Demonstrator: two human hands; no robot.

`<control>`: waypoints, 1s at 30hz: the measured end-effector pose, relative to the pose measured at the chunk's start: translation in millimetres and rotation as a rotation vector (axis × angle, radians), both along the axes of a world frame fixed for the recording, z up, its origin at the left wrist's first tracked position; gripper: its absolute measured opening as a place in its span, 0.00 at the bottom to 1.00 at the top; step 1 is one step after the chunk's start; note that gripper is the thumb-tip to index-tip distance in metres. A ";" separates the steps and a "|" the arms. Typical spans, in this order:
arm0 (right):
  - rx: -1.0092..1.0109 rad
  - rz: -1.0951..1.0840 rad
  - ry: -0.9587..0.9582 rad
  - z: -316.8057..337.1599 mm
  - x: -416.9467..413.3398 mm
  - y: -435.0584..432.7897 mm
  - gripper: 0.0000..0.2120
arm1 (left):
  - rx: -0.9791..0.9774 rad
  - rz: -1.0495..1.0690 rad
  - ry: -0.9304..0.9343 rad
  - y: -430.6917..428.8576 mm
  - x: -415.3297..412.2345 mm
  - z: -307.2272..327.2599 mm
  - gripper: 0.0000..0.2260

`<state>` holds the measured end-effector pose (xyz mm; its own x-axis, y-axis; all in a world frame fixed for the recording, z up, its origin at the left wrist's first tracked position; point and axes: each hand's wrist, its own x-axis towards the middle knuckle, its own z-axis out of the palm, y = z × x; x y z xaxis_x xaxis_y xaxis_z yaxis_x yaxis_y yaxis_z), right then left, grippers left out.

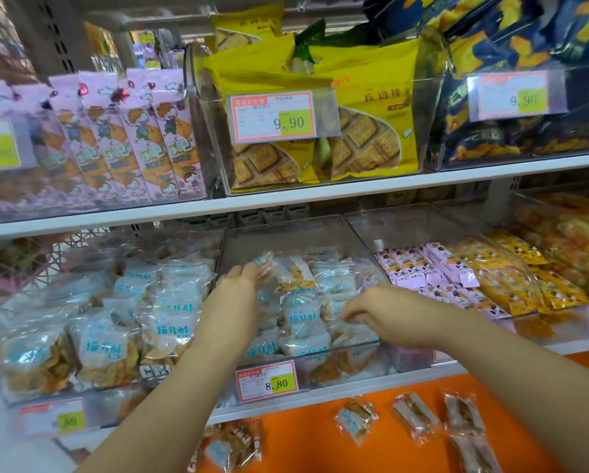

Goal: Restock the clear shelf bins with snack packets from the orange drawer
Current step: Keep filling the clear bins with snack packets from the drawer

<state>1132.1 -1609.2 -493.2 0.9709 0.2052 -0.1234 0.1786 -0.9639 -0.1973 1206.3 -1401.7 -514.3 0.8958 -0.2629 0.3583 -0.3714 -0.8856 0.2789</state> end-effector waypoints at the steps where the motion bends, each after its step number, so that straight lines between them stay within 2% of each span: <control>1: 0.107 -0.051 -0.080 4.9 -2.5 -5.3 0.17 | -0.084 -0.013 -0.052 2.8 -3.5 3.6 0.20; 4: 0.599 -0.211 -0.241 17.5 -6.8 -16.7 0.15 | -0.310 -0.147 -0.191 5.0 -17.7 12.0 0.19; 7: 1.174 -0.351 -0.103 19.9 -9.5 -15.6 0.15 | -0.382 -0.511 -0.148 -7.4 -30.9 17.7 0.24; 9: 1.386 -0.396 0.069 19.1 -14.1 -14.1 0.24 | -0.274 -0.682 -0.180 -18.0 -34.1 11.2 0.25; 11: 1.414 -0.345 0.147 15.0 -19.3 -12.2 0.25 | -0.203 -0.756 -0.238 -26.4 -37.3 3.5 0.22; 13: 1.415 -0.344 0.101 9.4 -21.9 -11.9 0.20 | -0.143 -0.808 -0.283 -31.2 -41.9 -2.2 0.19; 15: 1.438 -0.402 0.032 5.3 -21.5 -15.9 0.16 | -0.154 -0.796 -0.172 -32.9 -48.6 -1.7 0.19; 17: 1.464 -0.434 -0.018 5.7 -22.6 -19.9 0.15 | -0.321 -0.696 0.119 -32.1 -58.4 3.5 0.19; 19: 1.479 -0.455 -0.056 6.8 -24.5 -22.5 0.15 | -0.568 -0.577 0.355 -37.3 -63.6 7.9 0.21; 21: 1.516 -0.428 -0.055 7.0 -27.1 -20.8 0.16 | -0.733 -0.479 0.509 -46.6 -62.9 7.5 0.21; 23: 1.595 -0.381 -0.020 9.0 -30.3 -16.4 0.15 | -0.909 -0.446 0.622 -56.1 -61.6 6.8 0.14; 24: 1.641 -0.347 0.000 11.6 -32.2 -15.6 0.15 | -1.004 -0.455 0.668 -59.3 -61.6 7.1 0.15; 27: 1.665 -0.257 0.028 24.5 -37.2 -23.3 0.20 | -1.089 -0.557 0.637 -62.7 -60.4 10.7 0.15; 28: 1.596 -0.238 0.016 28.3 -38.6 -27.9 0.21 | -1.063 -0.570 0.586 -62.7 -59.5 12.5 0.13; 30: 1.316 -0.189 -0.036 34.5 -42.2 -35.7 0.20 | -0.998 -0.557 0.497 -62.3 -56.2 12.7 0.13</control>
